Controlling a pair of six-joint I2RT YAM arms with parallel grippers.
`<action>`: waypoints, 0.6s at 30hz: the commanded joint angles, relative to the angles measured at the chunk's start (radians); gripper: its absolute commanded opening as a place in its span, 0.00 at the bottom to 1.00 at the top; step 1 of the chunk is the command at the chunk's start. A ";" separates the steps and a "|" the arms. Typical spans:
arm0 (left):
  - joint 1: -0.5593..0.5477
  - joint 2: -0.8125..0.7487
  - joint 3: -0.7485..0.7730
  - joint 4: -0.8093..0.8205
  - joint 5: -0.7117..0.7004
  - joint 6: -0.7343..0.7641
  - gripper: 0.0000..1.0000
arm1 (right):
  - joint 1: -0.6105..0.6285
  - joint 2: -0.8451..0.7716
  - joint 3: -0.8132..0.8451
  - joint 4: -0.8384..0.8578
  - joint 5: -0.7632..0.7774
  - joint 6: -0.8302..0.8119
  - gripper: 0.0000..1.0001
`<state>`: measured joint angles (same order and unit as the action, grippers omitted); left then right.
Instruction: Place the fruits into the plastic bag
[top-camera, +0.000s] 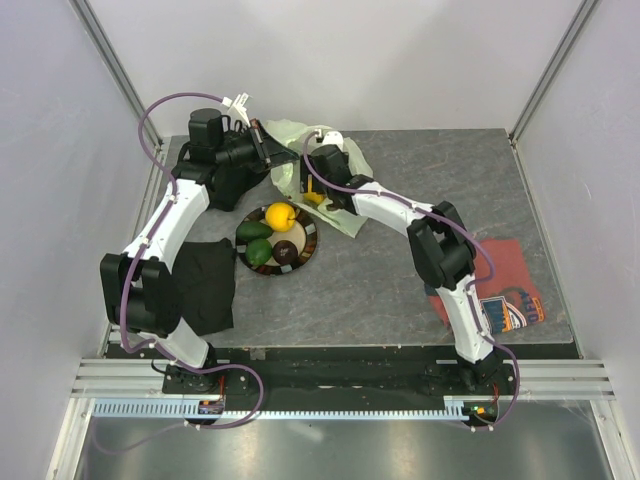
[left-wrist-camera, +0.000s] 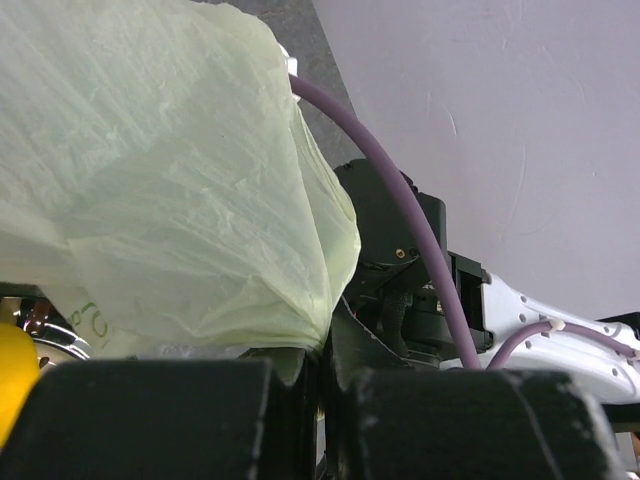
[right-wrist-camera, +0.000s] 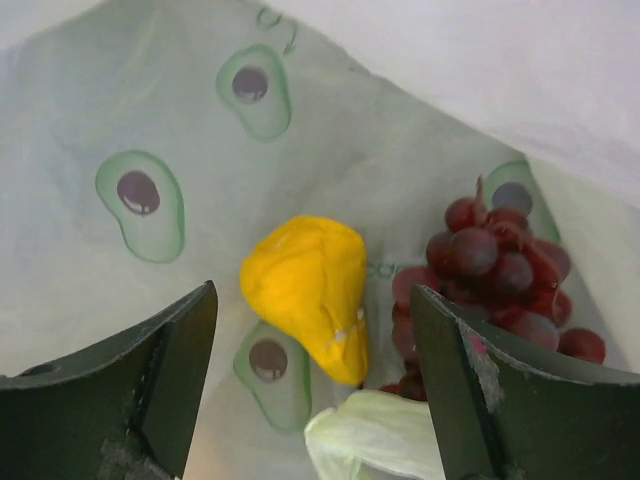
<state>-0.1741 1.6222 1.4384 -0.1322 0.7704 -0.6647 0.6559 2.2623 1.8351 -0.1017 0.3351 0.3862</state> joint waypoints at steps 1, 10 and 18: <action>-0.002 -0.027 0.005 0.026 0.035 -0.001 0.01 | -0.006 -0.147 -0.097 0.094 -0.108 -0.015 0.86; -0.001 -0.019 0.010 0.023 0.032 0.005 0.02 | -0.007 -0.397 -0.315 0.117 -0.059 -0.037 0.84; -0.001 -0.010 0.016 0.025 0.035 0.005 0.01 | -0.007 -0.442 -0.381 -0.016 -0.051 0.137 0.82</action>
<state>-0.1741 1.6222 1.4384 -0.1326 0.7708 -0.6647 0.6510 1.8118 1.4834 -0.0441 0.2855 0.4248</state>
